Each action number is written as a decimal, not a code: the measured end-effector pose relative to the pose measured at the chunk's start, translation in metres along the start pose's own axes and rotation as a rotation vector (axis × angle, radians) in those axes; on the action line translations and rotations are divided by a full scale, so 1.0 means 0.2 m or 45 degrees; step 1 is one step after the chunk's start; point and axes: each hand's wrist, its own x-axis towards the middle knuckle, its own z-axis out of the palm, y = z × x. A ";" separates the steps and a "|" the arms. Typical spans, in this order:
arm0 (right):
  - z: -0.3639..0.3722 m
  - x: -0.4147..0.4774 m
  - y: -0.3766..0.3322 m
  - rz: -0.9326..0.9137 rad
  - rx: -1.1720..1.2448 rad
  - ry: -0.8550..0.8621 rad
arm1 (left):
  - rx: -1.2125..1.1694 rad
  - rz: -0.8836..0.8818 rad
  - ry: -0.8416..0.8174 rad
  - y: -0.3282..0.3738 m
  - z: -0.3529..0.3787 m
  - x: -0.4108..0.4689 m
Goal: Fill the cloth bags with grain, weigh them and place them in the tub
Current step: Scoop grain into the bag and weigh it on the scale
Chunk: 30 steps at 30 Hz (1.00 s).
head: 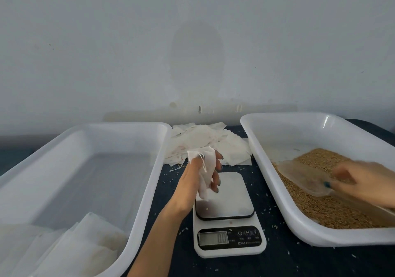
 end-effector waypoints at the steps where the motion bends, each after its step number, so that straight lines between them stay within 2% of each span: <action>1: -0.04 0.00 -0.05 -0.063 0.028 0.125 | 0.044 -0.021 0.039 0.00 0.00 0.00; 3: -0.16 -0.06 -0.25 -0.257 0.351 0.375 | 0.150 -0.117 0.134 -0.01 -0.01 -0.02; 4: -0.22 -0.11 -0.38 -0.367 0.550 0.426 | 0.179 -0.144 0.152 -0.02 -0.02 -0.03; 6: -0.31 -0.20 -0.64 -0.556 0.857 0.373 | 0.152 -0.166 0.185 -0.03 -0.03 -0.03; 8: -0.29 -0.24 -0.85 -0.655 0.951 0.215 | 0.080 -0.139 0.196 -0.02 -0.02 -0.03; 10: -0.19 -0.22 -1.00 -0.657 0.907 0.136 | 0.046 -0.069 0.131 0.00 -0.01 -0.03; 13: -0.04 -0.14 -1.16 -0.608 0.976 0.152 | 0.041 -0.034 0.043 0.00 -0.02 -0.03; 17: 0.09 -0.05 -1.19 -0.539 1.519 0.188 | 0.072 0.092 -0.029 -0.01 -0.03 -0.01; 19: 0.14 -0.01 -1.17 -0.491 1.695 0.317 | 0.119 0.149 -0.001 -0.01 -0.01 0.00; 21: 0.19 0.01 -1.15 -0.439 1.735 0.437 | 0.285 0.173 0.178 -0.03 0.00 0.01; 24: 0.23 0.04 -1.13 -0.402 1.670 0.540 | 0.982 0.294 0.485 -0.06 -0.02 0.04; 25: 0.24 0.04 -1.13 -0.399 1.655 0.564 | 1.086 0.321 0.524 -0.06 -0.03 0.04; 30: 0.25 0.04 -1.11 -0.423 1.622 0.656 | 1.126 0.297 0.563 -0.07 -0.03 0.04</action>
